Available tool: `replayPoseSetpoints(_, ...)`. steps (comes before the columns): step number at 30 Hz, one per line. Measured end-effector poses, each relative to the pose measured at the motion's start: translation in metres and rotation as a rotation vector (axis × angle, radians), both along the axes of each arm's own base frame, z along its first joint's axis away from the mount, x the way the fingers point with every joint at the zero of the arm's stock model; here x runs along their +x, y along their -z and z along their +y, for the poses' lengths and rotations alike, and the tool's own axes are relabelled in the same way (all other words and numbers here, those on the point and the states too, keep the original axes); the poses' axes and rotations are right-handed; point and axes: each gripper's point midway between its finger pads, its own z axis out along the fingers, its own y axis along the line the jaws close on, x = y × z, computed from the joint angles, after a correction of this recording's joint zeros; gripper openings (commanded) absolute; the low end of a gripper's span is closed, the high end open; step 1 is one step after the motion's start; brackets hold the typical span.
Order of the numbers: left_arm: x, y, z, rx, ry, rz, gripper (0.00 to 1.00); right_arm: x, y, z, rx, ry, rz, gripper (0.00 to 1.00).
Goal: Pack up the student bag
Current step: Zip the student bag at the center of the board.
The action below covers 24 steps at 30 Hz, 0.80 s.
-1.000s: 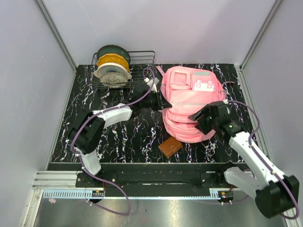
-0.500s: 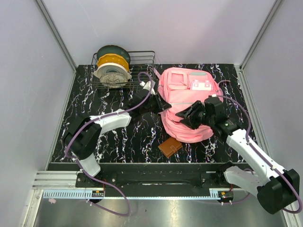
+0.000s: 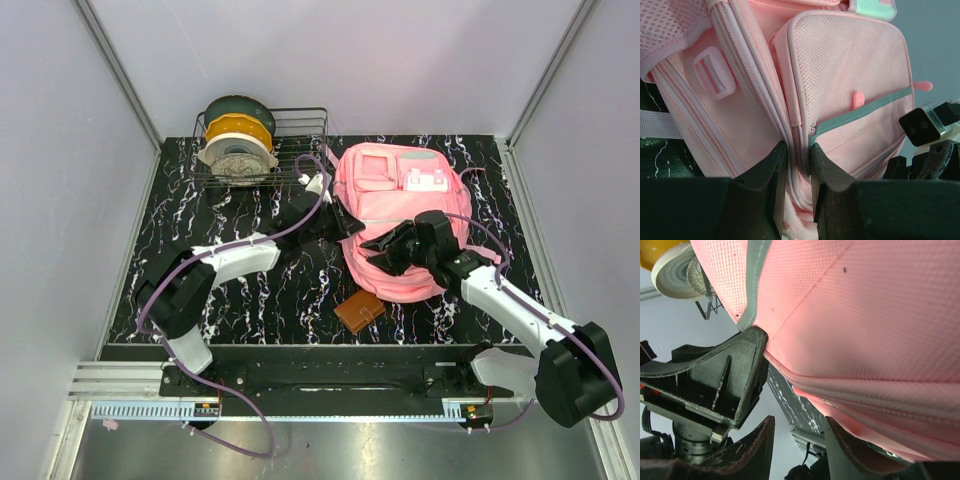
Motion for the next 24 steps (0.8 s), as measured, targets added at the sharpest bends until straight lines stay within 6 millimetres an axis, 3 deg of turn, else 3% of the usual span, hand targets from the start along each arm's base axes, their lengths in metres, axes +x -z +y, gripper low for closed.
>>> replayPoseSetpoints(8, -0.003, 0.001, -0.001, 0.036, 0.013, -0.030, 0.00, 0.011, 0.004, 0.001, 0.001, 0.097, 0.012, 0.43)
replayPoseSetpoints(24, -0.007, 0.000, -0.004, 0.112, 0.047, -0.071, 0.00, 0.010, 0.027, 0.006, -0.051, 0.205, 0.049, 0.41)
